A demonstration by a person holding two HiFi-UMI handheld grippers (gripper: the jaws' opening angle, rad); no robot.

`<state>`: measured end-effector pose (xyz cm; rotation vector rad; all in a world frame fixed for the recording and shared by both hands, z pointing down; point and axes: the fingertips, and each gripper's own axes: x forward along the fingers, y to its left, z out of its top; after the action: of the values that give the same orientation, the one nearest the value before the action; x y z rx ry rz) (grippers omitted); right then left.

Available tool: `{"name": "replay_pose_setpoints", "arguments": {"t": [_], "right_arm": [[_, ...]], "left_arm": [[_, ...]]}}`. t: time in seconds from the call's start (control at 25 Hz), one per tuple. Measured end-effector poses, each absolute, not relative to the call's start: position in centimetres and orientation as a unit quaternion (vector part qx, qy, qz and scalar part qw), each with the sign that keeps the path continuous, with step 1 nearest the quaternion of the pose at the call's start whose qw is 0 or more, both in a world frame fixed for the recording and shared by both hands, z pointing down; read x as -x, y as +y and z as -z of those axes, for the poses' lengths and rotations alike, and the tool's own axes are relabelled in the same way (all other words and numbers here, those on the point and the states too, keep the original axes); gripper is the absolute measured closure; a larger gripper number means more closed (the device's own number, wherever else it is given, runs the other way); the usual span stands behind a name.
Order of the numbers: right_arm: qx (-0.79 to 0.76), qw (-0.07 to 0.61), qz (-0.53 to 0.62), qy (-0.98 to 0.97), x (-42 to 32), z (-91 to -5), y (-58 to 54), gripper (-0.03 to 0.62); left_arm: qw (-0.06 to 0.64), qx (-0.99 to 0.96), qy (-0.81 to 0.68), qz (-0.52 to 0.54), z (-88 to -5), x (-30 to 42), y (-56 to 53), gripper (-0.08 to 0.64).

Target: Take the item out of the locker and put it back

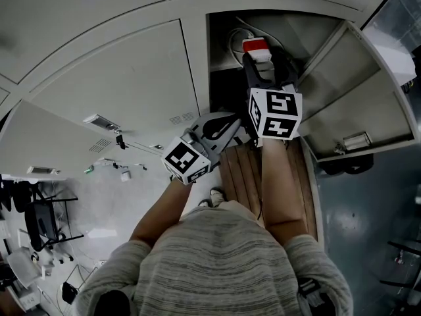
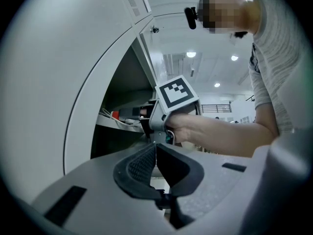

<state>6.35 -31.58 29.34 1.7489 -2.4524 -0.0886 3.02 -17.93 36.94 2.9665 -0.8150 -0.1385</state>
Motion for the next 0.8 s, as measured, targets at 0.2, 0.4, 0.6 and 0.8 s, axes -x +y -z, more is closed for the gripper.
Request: {"name": "replay_pose_setpoints", "arguments": {"t": [0.2,0.4,0.6,0.8], "right_arm": [[-0.577,0.096,0.010,-0.811,-6.31,-30.39,-31.98,0.331],[-0.576,0.094,-0.008,-0.812,-6.40,-30.51,-32.28,0.331],[-0.576,0.065,-0.015,-0.815,-6.59,-30.38,-32.18,0.327],[-0.574,0.010,-0.008,-0.819,-6.59,-29.81,-31.52,0.327]], "left_arm": [[0.032,-0.964,-0.261,0.045,-37.00,-3.37,-17.82,0.551],[0.033,-0.964,-0.259,0.044,-37.05,-3.59,-17.64,0.551],[0.034,-0.963,-0.263,0.045,-37.02,-3.36,-17.52,0.551],[0.025,-0.963,-0.264,0.046,-37.01,-3.06,-17.45,0.551]]}}
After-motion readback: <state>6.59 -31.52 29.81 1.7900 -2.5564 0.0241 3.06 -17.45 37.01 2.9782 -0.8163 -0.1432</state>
